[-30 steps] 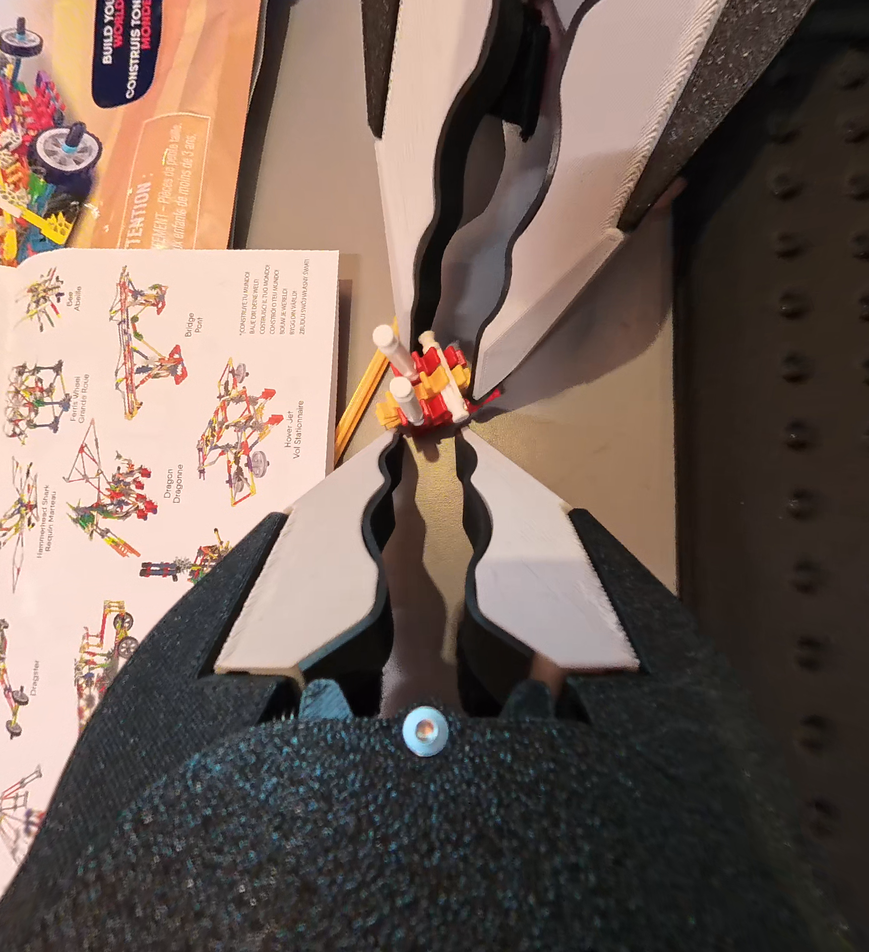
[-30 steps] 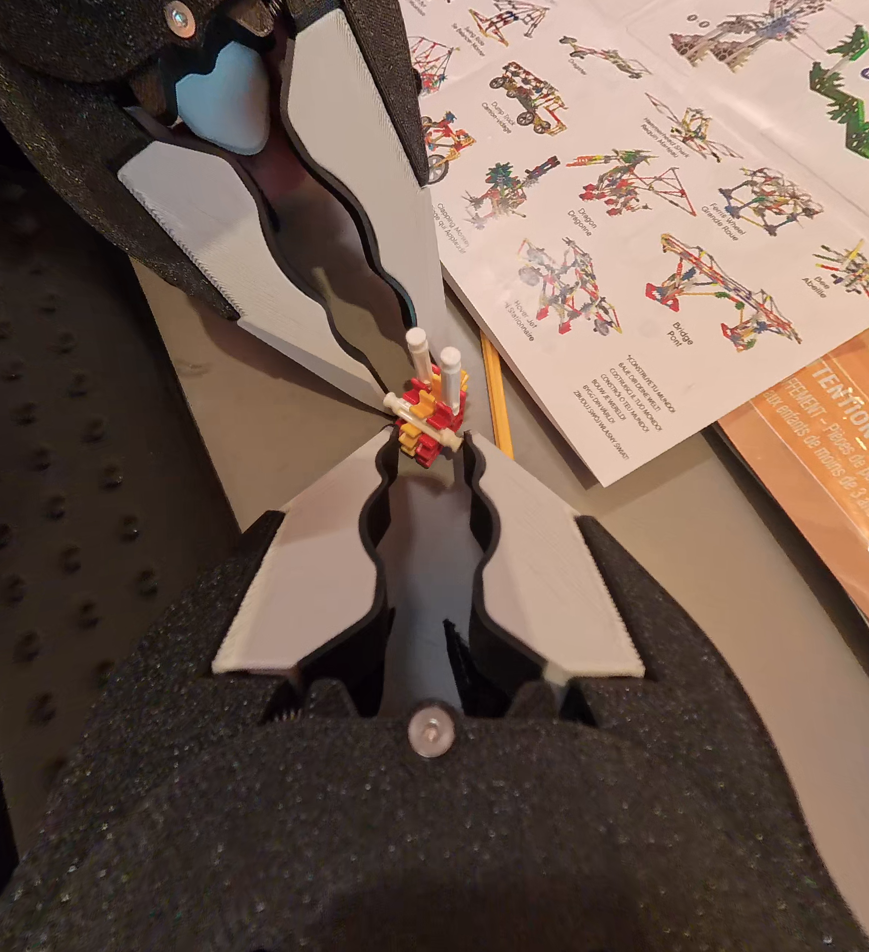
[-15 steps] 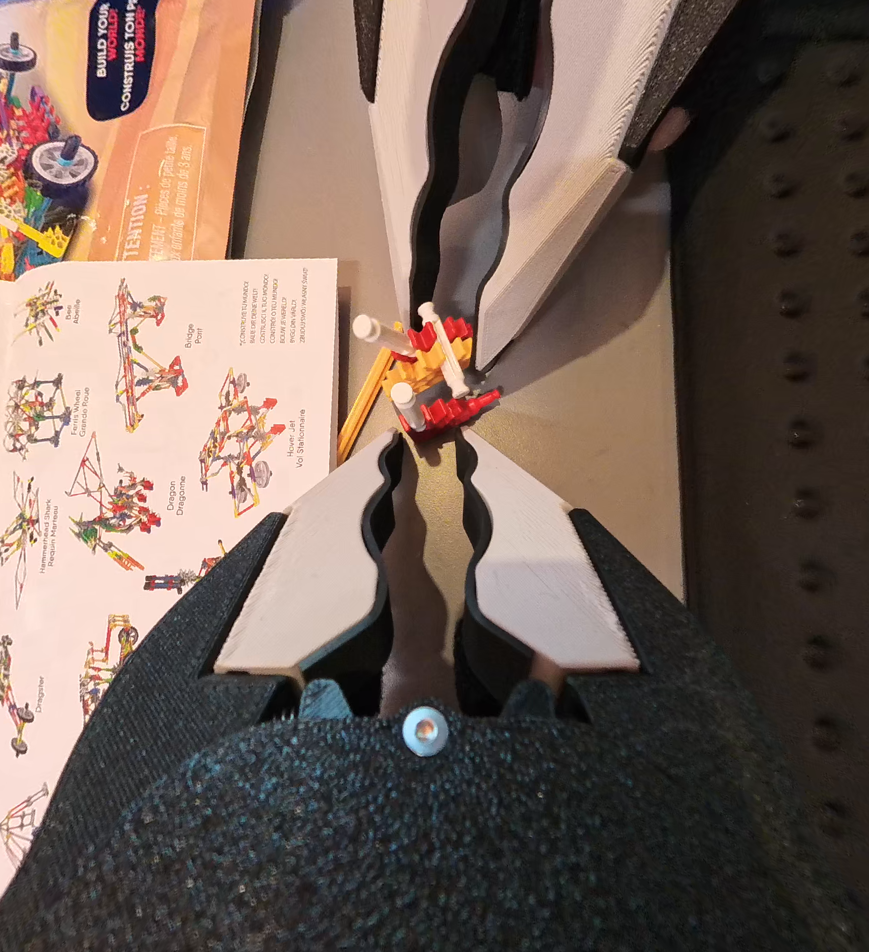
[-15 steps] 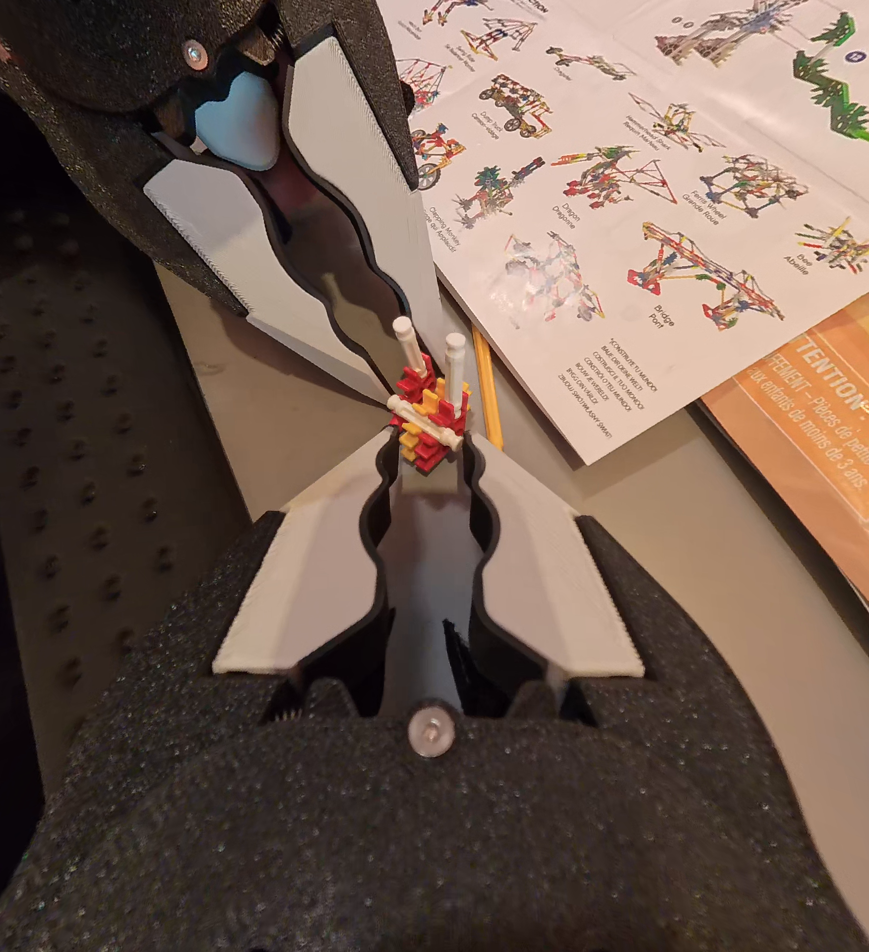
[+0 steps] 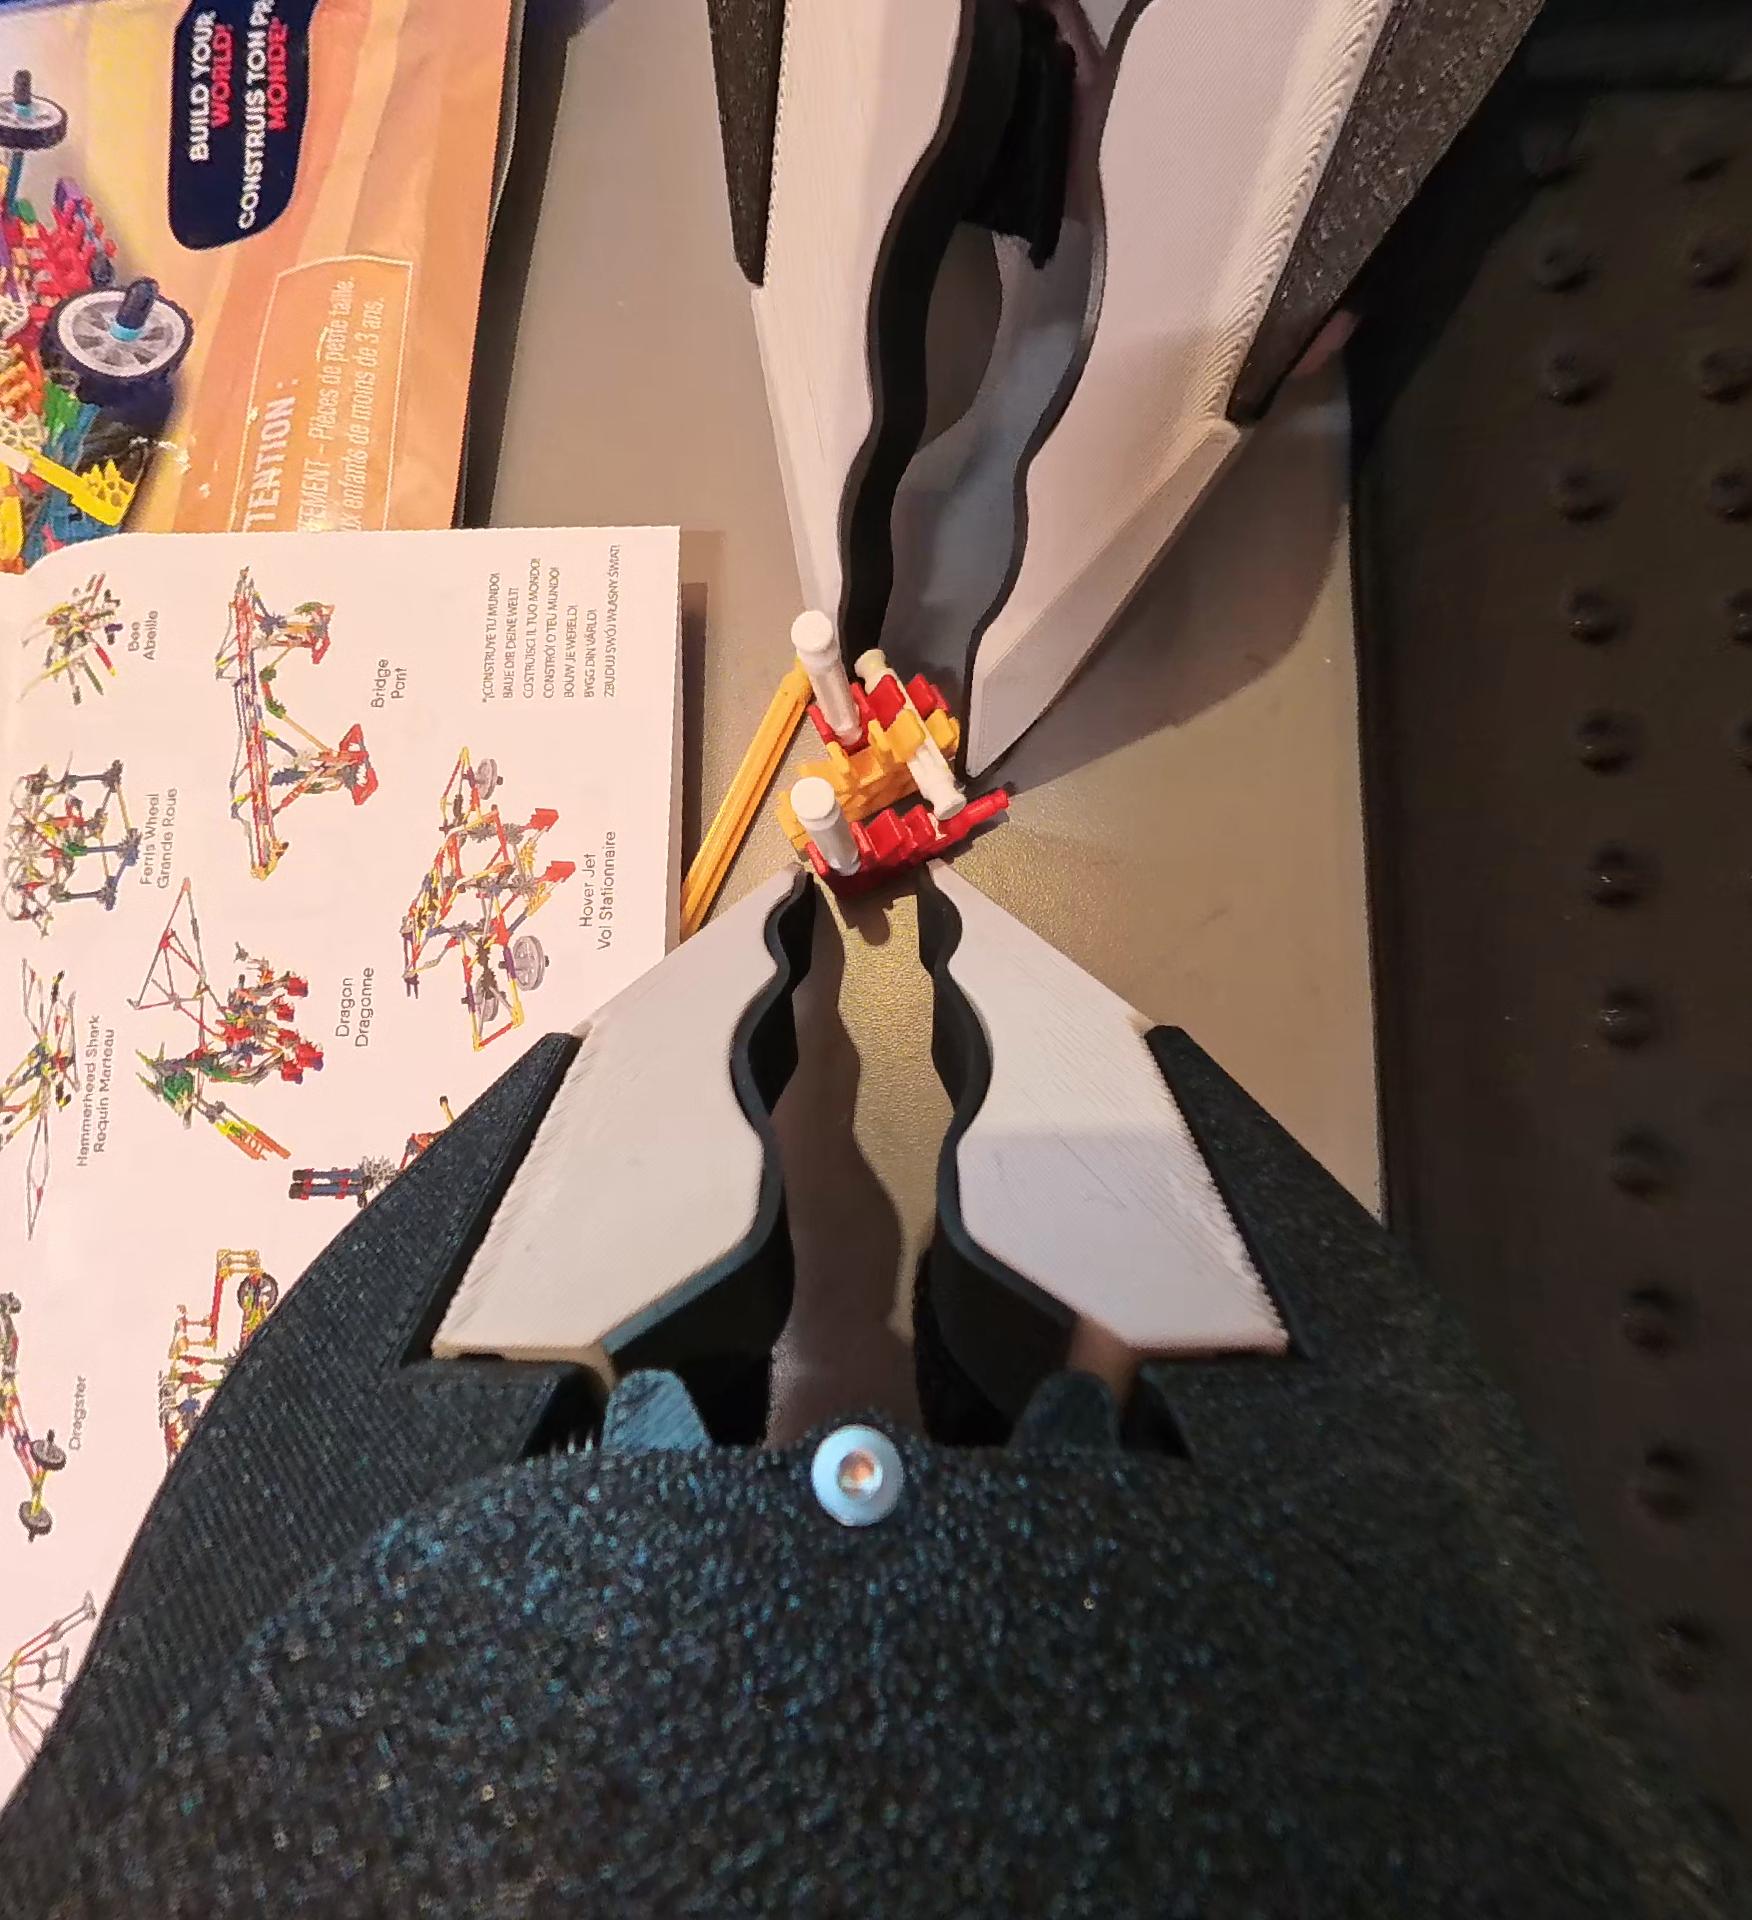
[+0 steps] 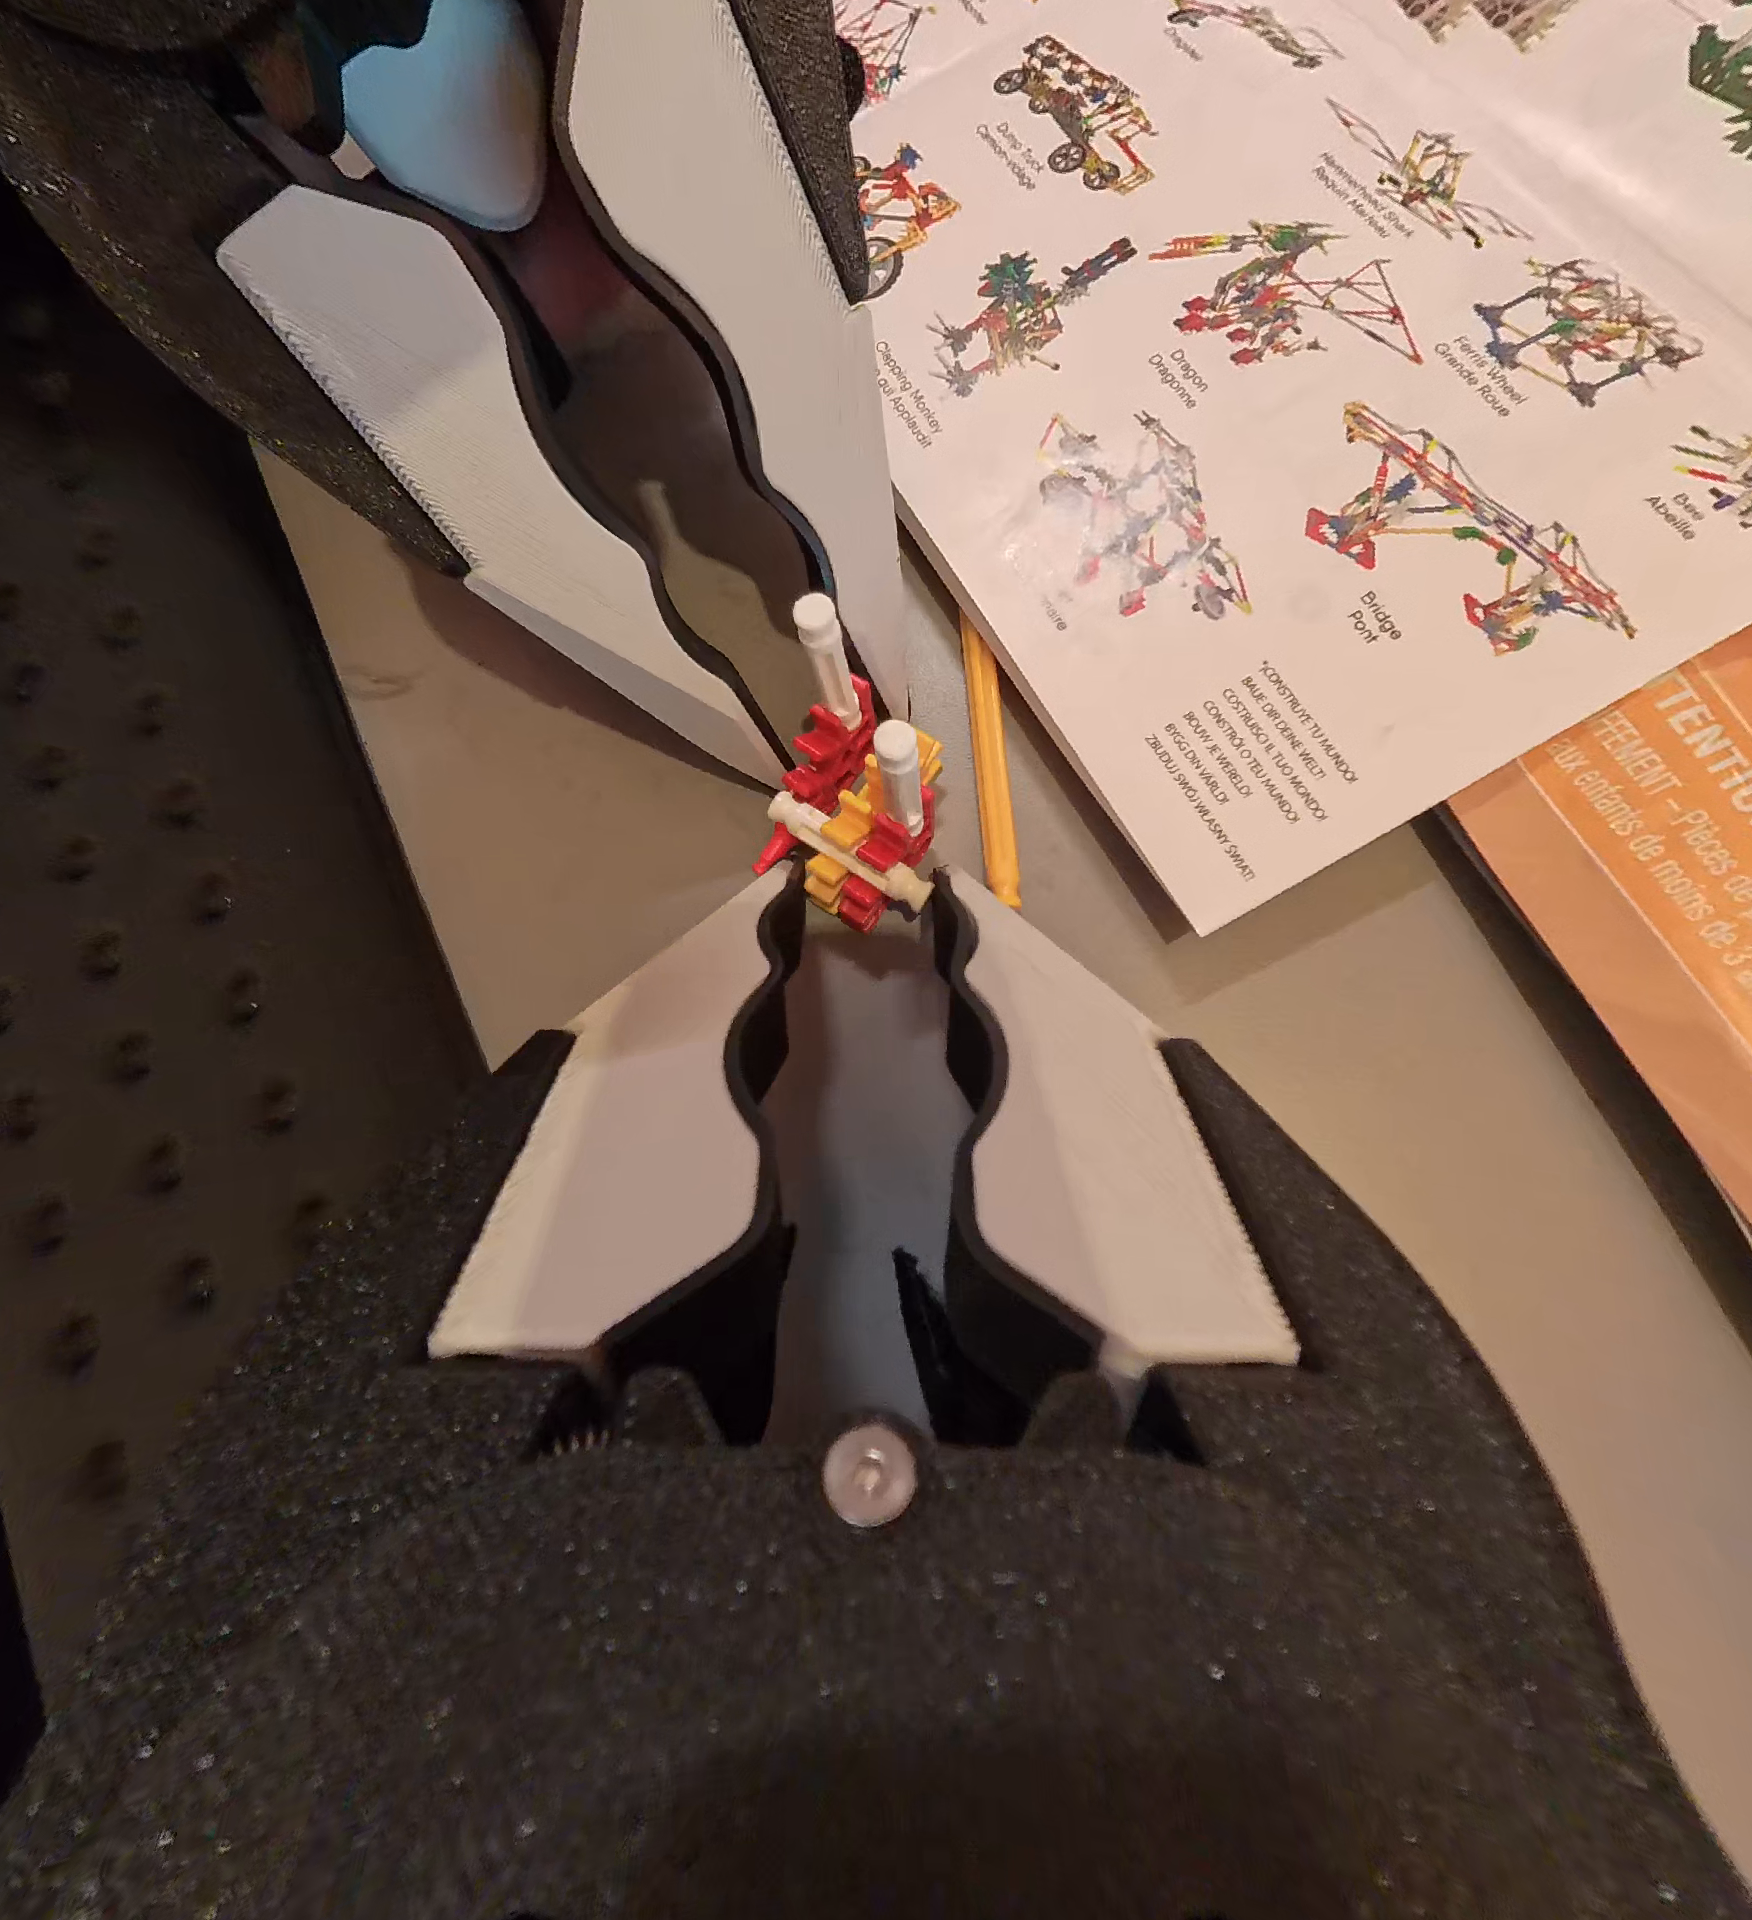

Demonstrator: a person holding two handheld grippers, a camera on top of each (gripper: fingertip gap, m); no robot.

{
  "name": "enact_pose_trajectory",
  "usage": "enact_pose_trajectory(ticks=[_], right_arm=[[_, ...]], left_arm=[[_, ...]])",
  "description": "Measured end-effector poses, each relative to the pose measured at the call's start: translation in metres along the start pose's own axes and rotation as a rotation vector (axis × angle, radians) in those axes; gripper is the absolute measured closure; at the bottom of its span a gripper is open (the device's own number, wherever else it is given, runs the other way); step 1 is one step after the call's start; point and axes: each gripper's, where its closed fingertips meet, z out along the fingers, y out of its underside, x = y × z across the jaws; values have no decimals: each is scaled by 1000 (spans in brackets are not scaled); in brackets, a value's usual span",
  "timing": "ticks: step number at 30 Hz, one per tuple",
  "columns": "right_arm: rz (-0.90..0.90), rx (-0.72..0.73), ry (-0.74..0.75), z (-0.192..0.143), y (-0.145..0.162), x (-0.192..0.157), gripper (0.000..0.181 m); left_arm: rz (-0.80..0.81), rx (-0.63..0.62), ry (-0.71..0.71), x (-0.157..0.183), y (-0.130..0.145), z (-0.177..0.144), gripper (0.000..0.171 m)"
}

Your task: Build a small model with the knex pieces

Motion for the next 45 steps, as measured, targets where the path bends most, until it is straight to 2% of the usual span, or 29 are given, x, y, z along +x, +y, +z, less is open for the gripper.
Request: enact_pose_trajectory(ticks=[39,45], right_arm=[[3,-11,52,1,0,-2,158],[16,-11,43,-1,1,0,158]], left_arm=[[17,-7,0,1,-1,0,155],[22,-22,28,0,3,-3,149]])
